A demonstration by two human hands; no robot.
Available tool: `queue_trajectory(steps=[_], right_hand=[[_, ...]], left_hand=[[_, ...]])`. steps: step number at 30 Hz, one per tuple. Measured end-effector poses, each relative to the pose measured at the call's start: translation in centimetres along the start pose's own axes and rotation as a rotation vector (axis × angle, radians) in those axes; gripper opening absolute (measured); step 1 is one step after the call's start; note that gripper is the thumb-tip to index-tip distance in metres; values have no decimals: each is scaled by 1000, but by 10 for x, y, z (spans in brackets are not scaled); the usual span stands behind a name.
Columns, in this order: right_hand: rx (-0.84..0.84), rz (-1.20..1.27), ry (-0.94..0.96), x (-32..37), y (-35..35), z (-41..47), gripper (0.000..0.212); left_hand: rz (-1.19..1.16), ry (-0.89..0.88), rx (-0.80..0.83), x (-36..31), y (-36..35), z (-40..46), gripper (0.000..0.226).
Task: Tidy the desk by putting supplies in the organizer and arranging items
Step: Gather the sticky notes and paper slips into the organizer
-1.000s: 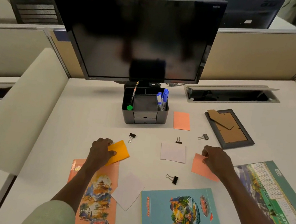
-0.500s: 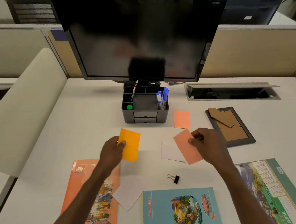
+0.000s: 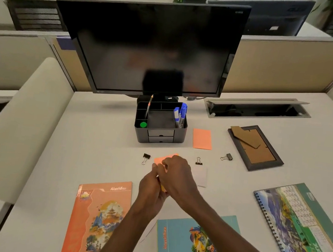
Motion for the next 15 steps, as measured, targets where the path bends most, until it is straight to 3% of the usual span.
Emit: queue_trajectory(steps=[4,11,15], right_hand=[[56,23,-18,-14,-6,1,28],[-164,30,-256,-97,23,48,14],[-148,-57,-383,-153,22,85,36]], left_hand=[[114,-39,-22,4,10,9,31],[165,-61,-32,12,19,17,25],[120,-15,-43,16,20,24,29]])
Point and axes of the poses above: each hand's wrist, its own z-axis towards the middle knuckle, its own y-axis out of the back of the hand, x = y × z, the point moved 5 cm from there along z, towards the middle knuckle, and after that the axes turned 6 degrees about -x, right-handed, at the moved point
